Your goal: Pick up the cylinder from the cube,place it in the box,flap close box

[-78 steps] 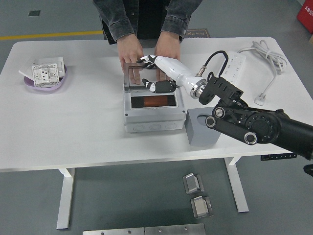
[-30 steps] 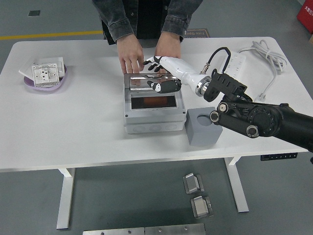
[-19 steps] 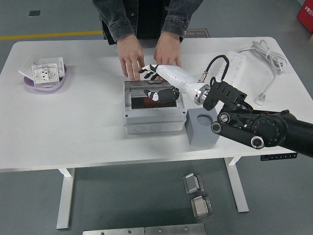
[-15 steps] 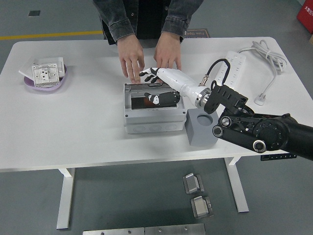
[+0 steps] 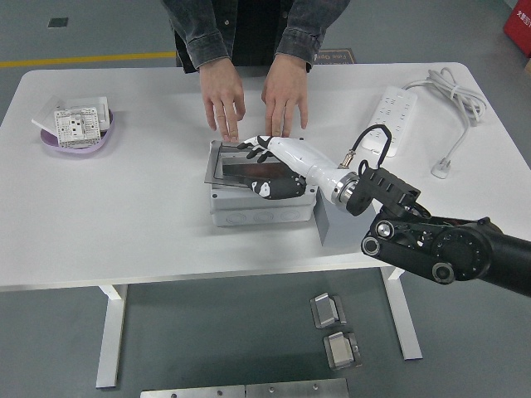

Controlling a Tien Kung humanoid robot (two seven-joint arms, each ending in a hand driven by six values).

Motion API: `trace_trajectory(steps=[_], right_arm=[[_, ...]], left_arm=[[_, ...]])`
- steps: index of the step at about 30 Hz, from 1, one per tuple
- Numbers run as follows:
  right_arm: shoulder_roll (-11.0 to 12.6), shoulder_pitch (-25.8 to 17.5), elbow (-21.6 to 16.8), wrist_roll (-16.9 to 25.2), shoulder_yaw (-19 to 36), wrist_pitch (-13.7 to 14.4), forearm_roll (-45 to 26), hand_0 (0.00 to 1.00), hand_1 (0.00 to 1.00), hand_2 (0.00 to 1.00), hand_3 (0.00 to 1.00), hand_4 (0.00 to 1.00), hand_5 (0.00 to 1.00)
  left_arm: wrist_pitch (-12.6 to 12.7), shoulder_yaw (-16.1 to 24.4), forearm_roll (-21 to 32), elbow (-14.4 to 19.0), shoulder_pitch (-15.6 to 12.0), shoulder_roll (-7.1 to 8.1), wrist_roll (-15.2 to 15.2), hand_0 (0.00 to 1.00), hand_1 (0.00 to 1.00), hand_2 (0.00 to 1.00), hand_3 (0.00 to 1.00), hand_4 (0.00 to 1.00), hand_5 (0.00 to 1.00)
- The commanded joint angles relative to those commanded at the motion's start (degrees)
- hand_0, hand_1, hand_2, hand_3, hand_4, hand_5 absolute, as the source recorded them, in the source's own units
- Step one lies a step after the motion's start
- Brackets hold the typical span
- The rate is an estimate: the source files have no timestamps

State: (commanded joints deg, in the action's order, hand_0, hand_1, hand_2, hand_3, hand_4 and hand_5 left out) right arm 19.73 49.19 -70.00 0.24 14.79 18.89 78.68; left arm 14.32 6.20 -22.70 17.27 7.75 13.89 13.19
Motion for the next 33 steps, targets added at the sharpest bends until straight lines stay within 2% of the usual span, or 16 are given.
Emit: trace_trajectory(steps=[6, 17, 21, 27, 33], right_arm=[[0.4, -1.7, -0.6, -0.5, 2.9, 0.1, 1.2, 0.742, 0.686, 0.750, 0.861, 0.658, 0.323], [3.0, -5.4, -0.8, -1.4, 10.6, 0.3, 5.6, 0.738, 0.682, 0.749, 0.866, 0.667, 0.330], [4.5, -9.3, -1.8, -2.2, 15.4, 0.9, 9.6, 0.738, 0.682, 0.749, 0.866, 0.667, 0.330], [6.1, -16.0, -5.8, -2.4, 24.0, 1.7, 13.0, 0.737, 0.684, 0.749, 0.865, 0.667, 0.331], [6.1, -23.6, -10.7, 1.9, 33.4, 4.0, 7.1, 0.735, 0.683, 0.745, 0.858, 0.668, 0.336]], left_arm=[[0.0, 0.0, 0.1, 0.0, -0.1, -0.03, 0.0, 0.614, 0.577, 0.572, 0.661, 0.709, 0.262], [0.0, 0.1, 0.2, -0.1, -0.2, -0.09, 0.0, 0.614, 0.577, 0.572, 0.660, 0.708, 0.262], [0.0, 0.3, 0.4, -0.1, -0.3, -0.21, 0.0, 0.614, 0.577, 0.572, 0.660, 0.708, 0.262], [0.1, 0.2, 0.8, -0.3, -0.5, -0.23, 0.0, 0.614, 0.577, 0.572, 0.660, 0.709, 0.262], [0.1, 0.4, 0.9, -0.2, -0.5, -0.26, -0.1, 0.614, 0.576, 0.571, 0.660, 0.708, 0.262]])
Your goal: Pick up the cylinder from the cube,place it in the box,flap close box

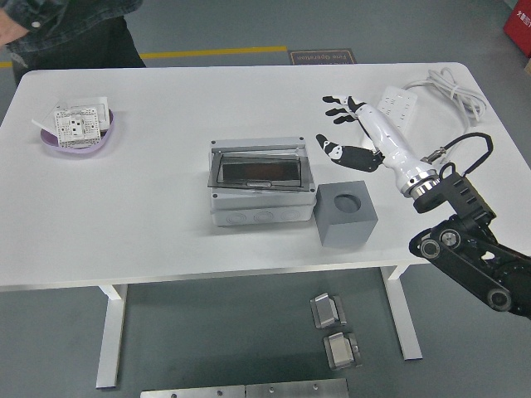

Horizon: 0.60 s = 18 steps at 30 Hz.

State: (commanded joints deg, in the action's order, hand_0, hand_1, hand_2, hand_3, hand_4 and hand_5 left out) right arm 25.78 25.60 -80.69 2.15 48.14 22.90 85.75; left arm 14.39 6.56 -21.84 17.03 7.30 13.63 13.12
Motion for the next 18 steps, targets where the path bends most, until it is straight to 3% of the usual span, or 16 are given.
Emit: trace_trajectory(steps=[7, 12, 13, 18], right_arm=[[-1.9, -5.9, -1.6, 6.6, 7.3, -3.9, -11.9, 0.736, 0.682, 0.743, 0.831, 0.669, 0.338], [-2.7, -9.4, -3.2, 12.2, 10.6, -9.4, -23.4, 0.736, 0.682, 0.743, 0.831, 0.669, 0.338], [-2.8, -10.0, -3.4, 13.2, 11.2, -10.4, -25.3, 0.802, 0.768, 0.804, 0.887, 0.790, 0.467], [-3.1, -12.9, -4.1, 17.2, 13.7, -16.0, -36.2, 0.802, 0.768, 0.804, 0.887, 0.790, 0.467]], left_arm=[[0.0, 0.1, -0.2, 0.0, 0.3, -0.04, -0.1, 0.614, 0.577, 0.571, 0.660, 0.708, 0.262], [0.0, 0.0, -0.2, 0.0, 0.6, -0.02, -0.1, 0.614, 0.577, 0.571, 0.660, 0.708, 0.262], [0.0, -0.1, -0.2, 0.0, 0.6, -0.02, -0.1, 0.614, 0.576, 0.572, 0.661, 0.708, 0.261], [-0.1, -0.5, -0.1, 0.0, 0.8, 0.06, 0.0, 0.614, 0.576, 0.572, 0.661, 0.708, 0.261]])
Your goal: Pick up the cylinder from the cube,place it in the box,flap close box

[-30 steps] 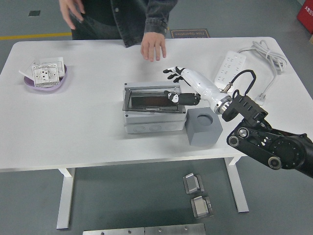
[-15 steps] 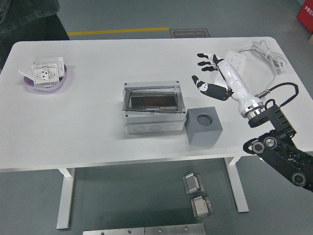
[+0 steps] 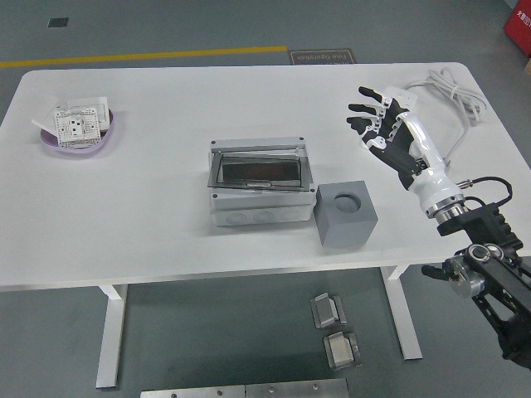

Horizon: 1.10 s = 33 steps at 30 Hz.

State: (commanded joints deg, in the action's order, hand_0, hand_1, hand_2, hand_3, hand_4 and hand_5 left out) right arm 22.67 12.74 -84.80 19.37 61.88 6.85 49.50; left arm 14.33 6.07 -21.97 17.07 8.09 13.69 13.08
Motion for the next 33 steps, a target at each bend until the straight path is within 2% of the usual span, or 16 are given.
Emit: trace_trajectory(steps=[1, 6, 7, 12, 13, 22, 33], right_arm=[[0.0, -0.5, -0.1, 0.4, 0.2, -1.1, -2.3, 0.972, 0.916, 0.928, 0.974, 0.936, 0.608], [0.1, -1.6, 0.5, 0.5, -0.2, -3.9, -11.7, 0.972, 0.916, 0.928, 0.974, 0.936, 0.608], [0.0, -1.8, 0.7, 0.5, -0.3, -4.2, -13.3, 0.985, 0.915, 0.929, 0.976, 0.979, 0.783], [-0.5, -3.0, 1.6, 0.3, -0.5, -4.5, -20.5, 0.985, 0.915, 0.929, 0.976, 0.979, 0.783], [-0.6, -3.1, 1.7, 0.3, -0.6, -4.4, -21.7, 0.979, 0.888, 0.918, 0.974, 0.988, 0.946], [-0.7, -3.0, 2.2, -0.5, -0.8, -4.6, -23.9, 0.967, 0.871, 0.907, 0.972, 0.979, 0.978], [-0.6, -2.9, 2.6, -2.1, 0.6, -7.3, -25.9, 0.963, 0.863, 0.905, 0.969, 0.974, 0.960]], left_arm=[[0.0, -0.1, 0.0, 0.0, 0.0, 0.03, 0.0, 0.613, 0.576, 0.572, 0.660, 0.708, 0.262], [0.0, 0.2, -0.1, 0.0, -0.1, 0.07, -0.1, 0.613, 0.576, 0.572, 0.660, 0.708, 0.262], [0.0, 0.2, -0.1, 0.0, -0.2, 0.04, -0.1, 0.614, 0.576, 0.573, 0.660, 0.708, 0.263], [0.0, 0.1, -0.1, 0.0, -0.5, -0.13, 0.0, 0.614, 0.576, 0.573, 0.660, 0.708, 0.263], [0.0, 0.1, -0.1, 0.0, -0.5, -0.15, 0.0, 0.614, 0.577, 0.573, 0.660, 0.709, 0.264], [0.0, 0.9, -0.4, 0.0, -0.3, -0.11, 0.0, 0.614, 0.576, 0.573, 0.660, 0.709, 0.265], [0.2, 1.0, -0.7, -0.1, -0.3, -0.30, 0.1, 0.614, 0.576, 0.572, 0.660, 0.710, 0.265]])
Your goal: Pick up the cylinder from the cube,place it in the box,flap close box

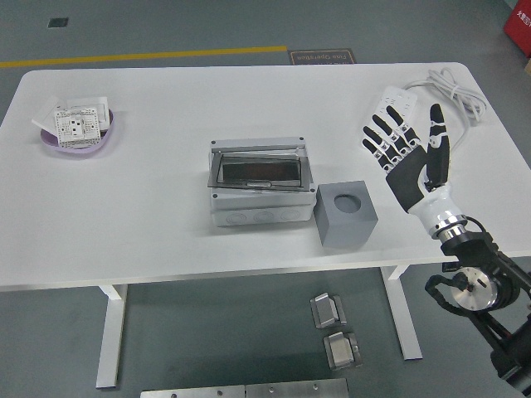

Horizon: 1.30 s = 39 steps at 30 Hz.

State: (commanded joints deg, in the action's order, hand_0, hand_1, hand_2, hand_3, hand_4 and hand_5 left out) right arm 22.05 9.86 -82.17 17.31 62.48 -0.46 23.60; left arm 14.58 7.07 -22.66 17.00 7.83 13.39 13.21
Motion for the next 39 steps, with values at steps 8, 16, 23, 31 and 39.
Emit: trace_trajectory(steps=[8, 16, 23, 31, 39], right_arm=[[0.5, -0.2, 0.1, -1.1, 1.6, -1.5, 0.0, 0.958, 0.844, 0.892, 0.967, 0.973, 0.964], [1.6, -0.2, 0.9, -1.8, 2.5, -1.5, 0.5, 0.931, 0.792, 0.826, 0.958, 0.976, 0.976], [1.0, 0.1, 2.1, -2.0, 2.5, 1.9, 6.6, 0.933, 0.792, 0.828, 0.958, 0.977, 0.982], [0.7, -0.2, 5.0, -2.0, 6.1, 4.2, 11.4, 0.945, 0.824, 0.851, 0.960, 0.977, 0.990], [1.5, -0.2, 5.6, -2.0, 6.6, 4.5, 12.1, 0.949, 0.860, 0.872, 0.960, 0.977, 0.996]], left_arm=[[0.0, 0.2, 0.1, 0.0, 0.0, -0.06, 0.0, 0.614, 0.576, 0.573, 0.660, 0.710, 0.266], [0.0, 0.4, 0.1, 0.0, 0.0, -0.08, 0.0, 0.613, 0.576, 0.573, 0.660, 0.710, 0.266], [0.0, 0.5, 0.1, 0.0, -0.2, -0.19, 0.0, 0.613, 0.576, 0.572, 0.660, 0.710, 0.266], [-0.1, 0.7, 0.1, 0.0, -0.3, -0.31, 0.0, 0.613, 0.576, 0.573, 0.660, 0.709, 0.266], [-0.1, 0.5, 0.2, 0.0, -0.4, -0.31, 0.0, 0.613, 0.576, 0.572, 0.660, 0.710, 0.267]])
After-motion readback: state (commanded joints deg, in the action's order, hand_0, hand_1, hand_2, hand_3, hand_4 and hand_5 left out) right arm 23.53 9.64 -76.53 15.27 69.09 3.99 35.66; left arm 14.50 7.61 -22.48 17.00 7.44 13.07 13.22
